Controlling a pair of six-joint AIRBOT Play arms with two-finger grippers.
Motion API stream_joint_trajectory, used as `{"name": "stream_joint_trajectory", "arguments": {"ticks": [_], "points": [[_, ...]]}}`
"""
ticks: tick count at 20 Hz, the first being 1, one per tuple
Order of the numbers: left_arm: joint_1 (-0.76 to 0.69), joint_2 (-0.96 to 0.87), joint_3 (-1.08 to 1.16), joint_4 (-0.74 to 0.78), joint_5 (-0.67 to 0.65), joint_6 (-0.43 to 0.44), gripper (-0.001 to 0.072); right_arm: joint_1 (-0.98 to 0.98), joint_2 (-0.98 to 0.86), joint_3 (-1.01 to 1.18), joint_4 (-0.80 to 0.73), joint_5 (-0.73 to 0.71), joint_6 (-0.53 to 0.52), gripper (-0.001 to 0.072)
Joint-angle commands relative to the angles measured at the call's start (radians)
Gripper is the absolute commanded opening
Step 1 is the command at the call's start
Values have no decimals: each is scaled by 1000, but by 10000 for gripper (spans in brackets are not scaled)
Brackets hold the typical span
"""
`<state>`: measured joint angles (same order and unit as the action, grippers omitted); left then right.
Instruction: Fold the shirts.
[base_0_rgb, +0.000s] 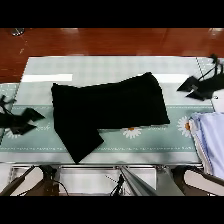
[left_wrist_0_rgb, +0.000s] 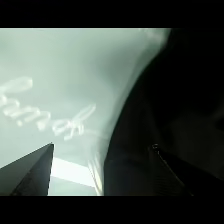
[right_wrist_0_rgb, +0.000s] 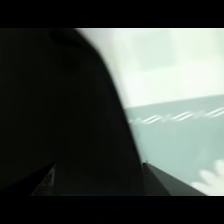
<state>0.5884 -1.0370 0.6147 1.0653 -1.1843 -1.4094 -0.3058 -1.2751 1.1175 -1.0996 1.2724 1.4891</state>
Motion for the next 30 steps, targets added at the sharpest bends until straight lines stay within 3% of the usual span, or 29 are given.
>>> {"name": "stream_joint_trajectory", "arguments": {"ticks": [1, 6, 12, 16, 17, 18, 19, 20, 24, 30], "points": [[16, -2, -142, -151, -19, 145, 702, 32, 159, -324, 199, -187, -98, 624], [6, -5, -193, -196, 73, 142, 702, 123, 184, -384, 209, -185, -117, 624], [-104, -13, -204, -222, 201, 142, 702, 222, 184, -384, 288, -245, -106, 624], [-188, -81, -204, -228, 193, 190, 697, 132, 184, -370, 285, -246, -103, 624], [-189, -93, -204, -228, 186, 203, 583, 67, 184, -357, 272, -220, -103, 624], [-188, -97, -204, -228, 179, 222, 315, -6, 184, -348, 259, -192, -104, 624], [-188, -98, -204, -228, 177, 234, 117, -74, 184, -346, 241, -170, -105, 624], [-189, -98, -204, -229, 172, 246, 23, -131, 184, -346, 198, -144, -103, 624], [-189, -98, -204, -229, 171, 250, 23, -210, 183, -398, -50, -73, -42, 624], [-189, -96, -204, -229, 171, 249, 23, -93, 96, -469, 29, -137, -69, 624]]}}
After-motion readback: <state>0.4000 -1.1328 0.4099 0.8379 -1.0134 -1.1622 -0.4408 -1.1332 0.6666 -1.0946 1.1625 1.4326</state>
